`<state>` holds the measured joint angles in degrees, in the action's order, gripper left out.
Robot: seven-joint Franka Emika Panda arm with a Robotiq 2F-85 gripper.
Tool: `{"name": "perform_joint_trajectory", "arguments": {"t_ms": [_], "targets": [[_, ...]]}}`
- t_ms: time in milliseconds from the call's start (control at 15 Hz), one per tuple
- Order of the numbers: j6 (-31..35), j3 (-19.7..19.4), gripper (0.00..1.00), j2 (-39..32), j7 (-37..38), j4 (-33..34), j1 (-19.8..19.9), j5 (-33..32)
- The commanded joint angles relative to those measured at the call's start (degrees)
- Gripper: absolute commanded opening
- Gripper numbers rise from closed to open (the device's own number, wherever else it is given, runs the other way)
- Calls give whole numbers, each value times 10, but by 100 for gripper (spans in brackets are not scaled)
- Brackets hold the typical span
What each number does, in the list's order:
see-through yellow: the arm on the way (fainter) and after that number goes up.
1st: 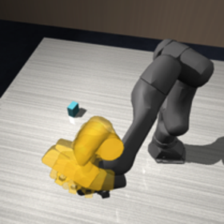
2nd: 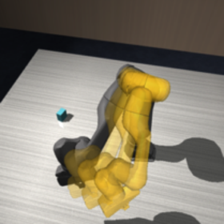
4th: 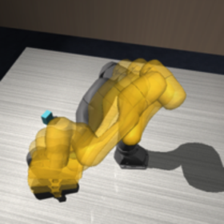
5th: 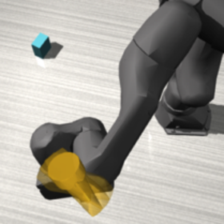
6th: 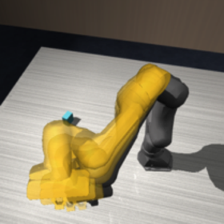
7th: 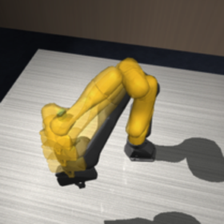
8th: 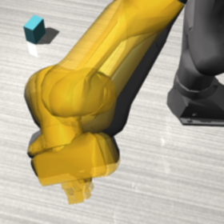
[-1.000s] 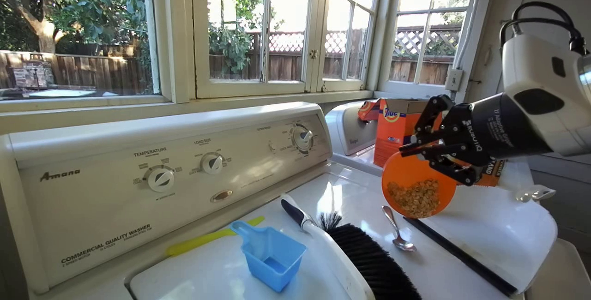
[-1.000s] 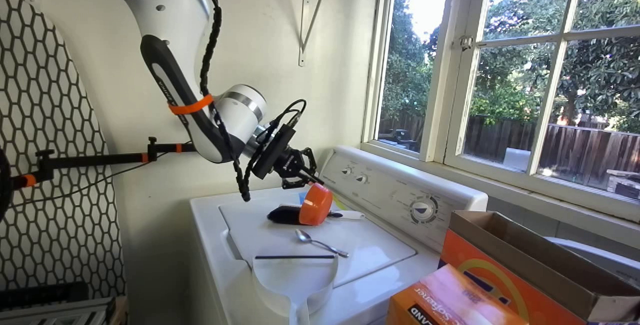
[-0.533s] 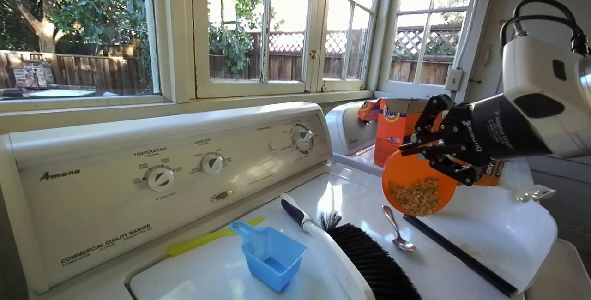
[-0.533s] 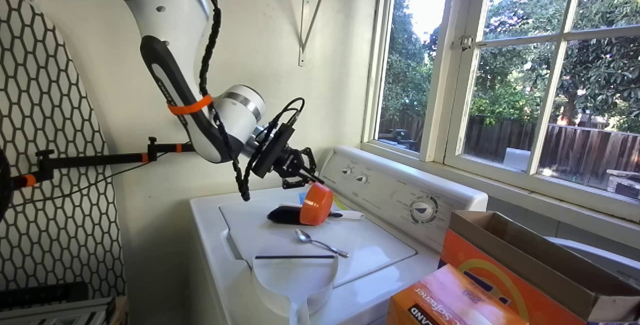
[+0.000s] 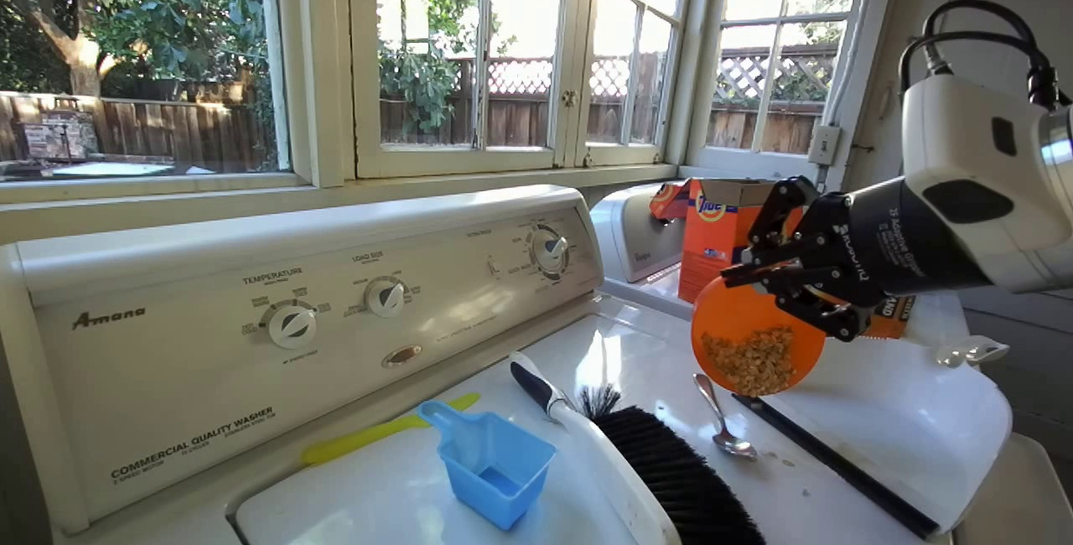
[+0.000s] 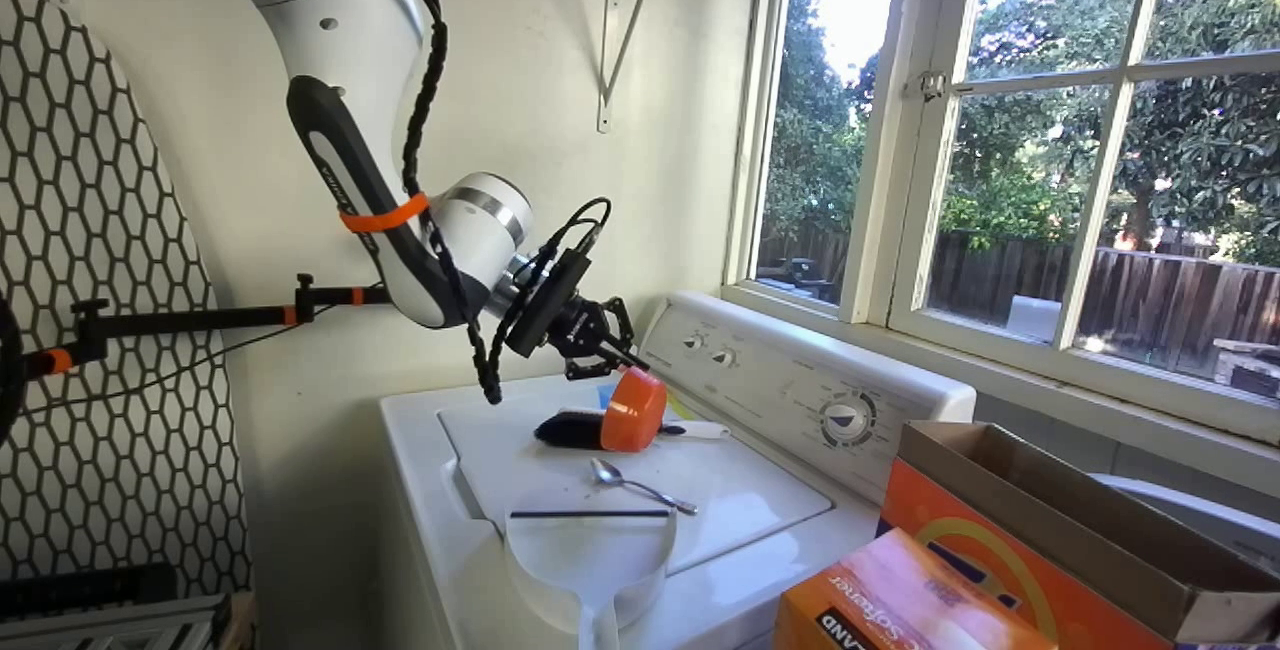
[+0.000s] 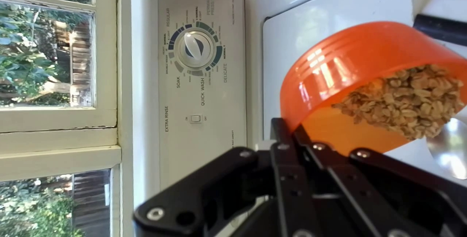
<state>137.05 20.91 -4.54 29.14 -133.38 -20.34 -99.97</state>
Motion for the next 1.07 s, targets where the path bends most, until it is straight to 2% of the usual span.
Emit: {"name": "perform_joint_trajectory", "arguments": {"t_ms": [0,1000], "targets": [[-16,3,1,-7,-5,5,-4,-8],[-18,6,1,-29,0,31,-5,-12]]}}
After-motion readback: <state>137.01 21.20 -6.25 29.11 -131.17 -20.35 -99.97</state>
